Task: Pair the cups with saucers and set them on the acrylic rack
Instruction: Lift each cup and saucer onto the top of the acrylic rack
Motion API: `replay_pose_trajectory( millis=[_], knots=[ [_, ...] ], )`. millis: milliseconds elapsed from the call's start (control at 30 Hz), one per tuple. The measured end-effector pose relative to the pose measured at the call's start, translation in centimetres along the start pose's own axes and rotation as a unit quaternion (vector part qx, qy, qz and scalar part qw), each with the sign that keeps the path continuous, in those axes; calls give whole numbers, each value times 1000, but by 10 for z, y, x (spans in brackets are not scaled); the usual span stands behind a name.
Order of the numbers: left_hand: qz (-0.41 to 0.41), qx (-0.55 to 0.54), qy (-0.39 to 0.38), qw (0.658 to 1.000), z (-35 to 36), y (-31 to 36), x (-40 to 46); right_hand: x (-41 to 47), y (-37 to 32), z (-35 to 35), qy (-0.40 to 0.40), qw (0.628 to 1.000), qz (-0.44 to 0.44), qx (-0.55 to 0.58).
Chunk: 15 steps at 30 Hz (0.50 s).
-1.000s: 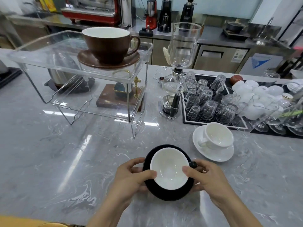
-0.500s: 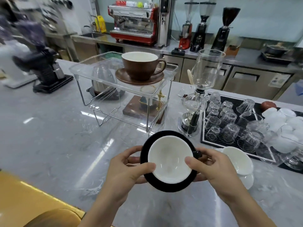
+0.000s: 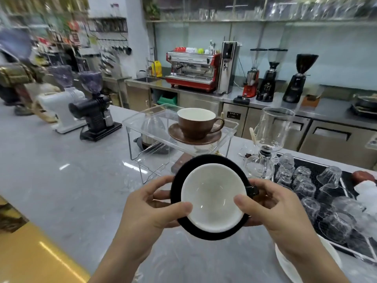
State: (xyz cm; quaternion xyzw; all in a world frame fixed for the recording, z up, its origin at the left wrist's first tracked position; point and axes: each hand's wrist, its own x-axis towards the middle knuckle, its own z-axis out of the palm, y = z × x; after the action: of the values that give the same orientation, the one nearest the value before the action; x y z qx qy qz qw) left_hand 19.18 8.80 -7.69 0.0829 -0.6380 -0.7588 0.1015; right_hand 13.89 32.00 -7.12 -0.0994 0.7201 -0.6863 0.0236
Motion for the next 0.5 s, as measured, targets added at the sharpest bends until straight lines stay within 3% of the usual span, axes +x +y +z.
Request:
replay_pose_trajectory(
  millis=[500],
  knots=[
    [133, -40, -23, 990, -40, 89, 65, 62, -93, 51, -6, 990, -139, -31]
  ],
)
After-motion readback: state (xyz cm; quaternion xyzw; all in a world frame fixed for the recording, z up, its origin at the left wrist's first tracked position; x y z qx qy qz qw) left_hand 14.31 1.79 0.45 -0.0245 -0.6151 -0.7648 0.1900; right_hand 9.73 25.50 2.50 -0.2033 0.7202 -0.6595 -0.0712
